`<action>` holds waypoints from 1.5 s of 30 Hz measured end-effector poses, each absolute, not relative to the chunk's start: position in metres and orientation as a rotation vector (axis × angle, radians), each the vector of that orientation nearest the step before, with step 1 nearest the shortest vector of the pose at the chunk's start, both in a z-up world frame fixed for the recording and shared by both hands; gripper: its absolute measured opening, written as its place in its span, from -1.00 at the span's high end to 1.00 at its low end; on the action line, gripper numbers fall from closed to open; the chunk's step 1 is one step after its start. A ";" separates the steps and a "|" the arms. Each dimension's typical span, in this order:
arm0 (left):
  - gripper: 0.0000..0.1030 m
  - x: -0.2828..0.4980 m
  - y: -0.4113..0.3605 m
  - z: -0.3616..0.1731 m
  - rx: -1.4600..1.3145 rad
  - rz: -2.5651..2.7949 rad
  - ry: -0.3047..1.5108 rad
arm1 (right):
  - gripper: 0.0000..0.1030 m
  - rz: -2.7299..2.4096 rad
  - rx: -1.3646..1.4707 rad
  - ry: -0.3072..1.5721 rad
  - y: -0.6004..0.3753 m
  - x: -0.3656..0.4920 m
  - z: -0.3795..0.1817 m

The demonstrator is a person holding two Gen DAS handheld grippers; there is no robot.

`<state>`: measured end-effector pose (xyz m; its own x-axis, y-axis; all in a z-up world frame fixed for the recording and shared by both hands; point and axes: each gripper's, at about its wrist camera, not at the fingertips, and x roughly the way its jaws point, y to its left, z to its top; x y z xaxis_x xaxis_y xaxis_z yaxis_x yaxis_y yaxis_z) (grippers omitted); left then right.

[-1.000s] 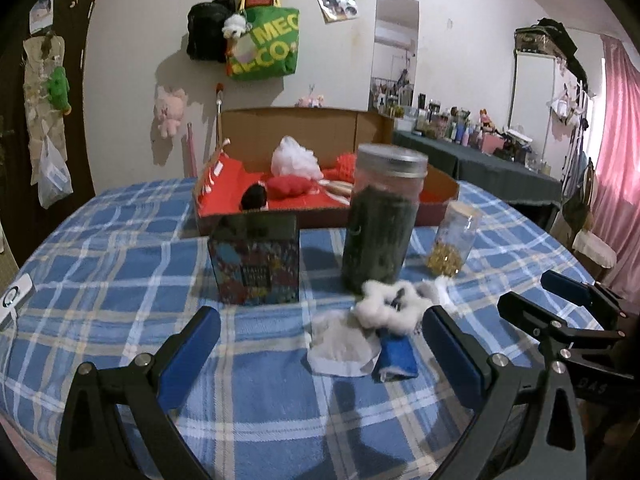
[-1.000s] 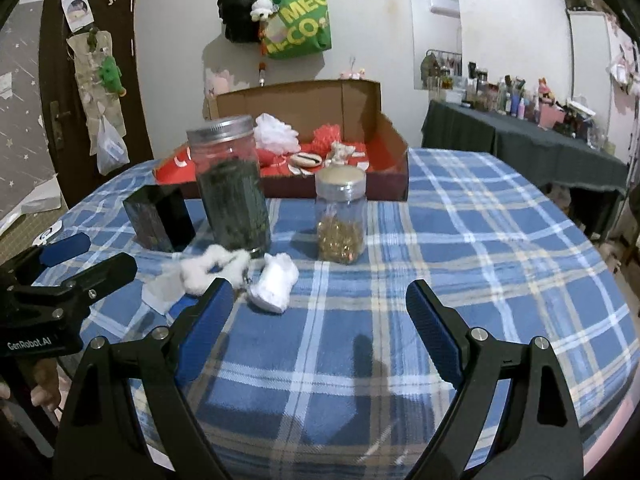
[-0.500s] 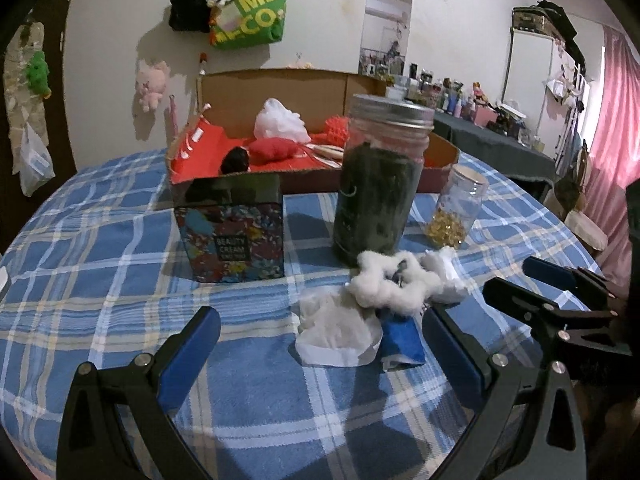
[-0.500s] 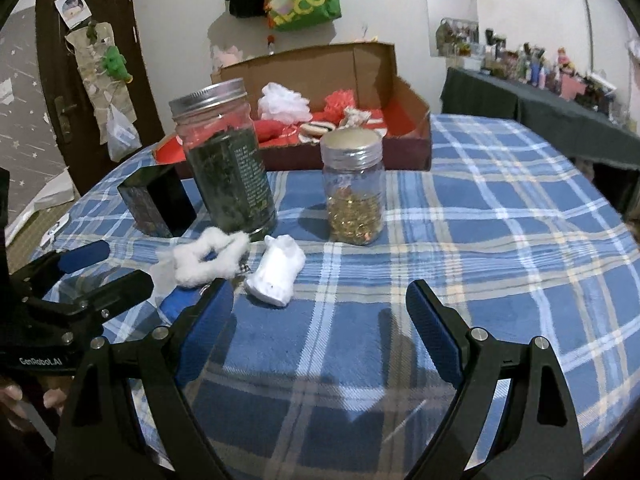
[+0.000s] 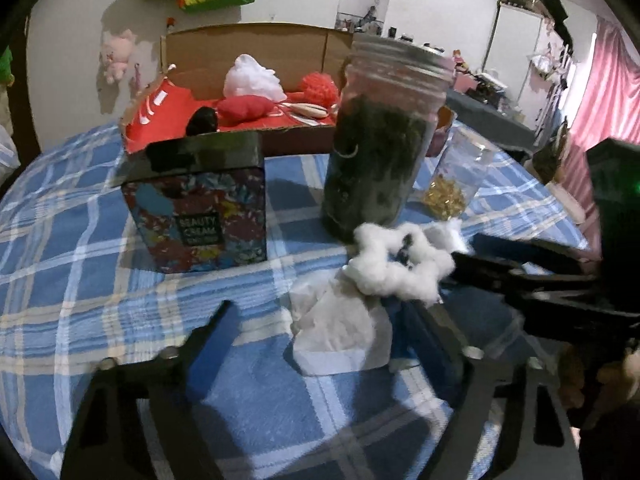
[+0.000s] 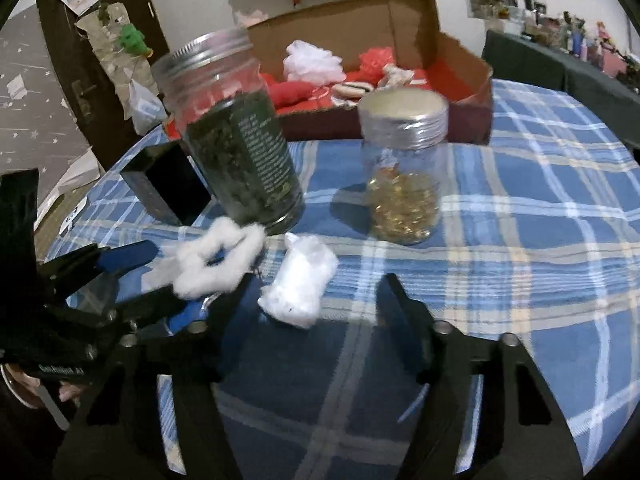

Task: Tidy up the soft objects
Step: 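Grasp the white tissue with the left tool while the right tool grasps a white cotton piece, then carry the tissue with the left tool while the right tool carries the cotton piece to the box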

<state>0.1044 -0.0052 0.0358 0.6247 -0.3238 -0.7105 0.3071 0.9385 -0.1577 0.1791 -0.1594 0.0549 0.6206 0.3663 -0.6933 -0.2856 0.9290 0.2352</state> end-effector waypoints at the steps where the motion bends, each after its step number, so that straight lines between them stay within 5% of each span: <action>1: -0.45 0.106 -0.004 0.036 -0.029 -0.373 0.829 | 0.01 0.378 0.095 0.817 -0.157 0.179 0.054; 2: -0.43 0.107 -0.002 0.036 -0.029 -0.378 0.832 | 0.21 0.386 0.086 0.811 -0.155 0.179 0.055; 7: -0.27 0.105 -0.005 0.033 0.066 -0.368 0.824 | 0.38 0.419 0.060 0.810 -0.149 0.176 0.054; 9: -0.18 0.103 -0.009 0.032 0.102 -0.369 0.812 | 0.62 0.429 0.063 0.809 -0.149 0.176 0.053; 10: -0.09 0.103 -0.009 0.032 0.104 -0.377 0.805 | 0.62 0.443 0.070 0.807 -0.149 0.175 0.053; 12: 0.62 0.103 -0.009 0.034 0.096 -0.398 0.798 | 0.68 0.458 0.067 0.801 -0.148 0.174 0.053; 14: 0.68 0.103 -0.007 0.037 0.077 -0.409 0.797 | 0.68 0.454 0.051 0.776 -0.146 0.169 0.056; 45: 0.72 0.097 -0.003 0.056 0.053 -0.413 0.759 | 0.68 0.462 0.093 0.742 -0.158 0.160 0.075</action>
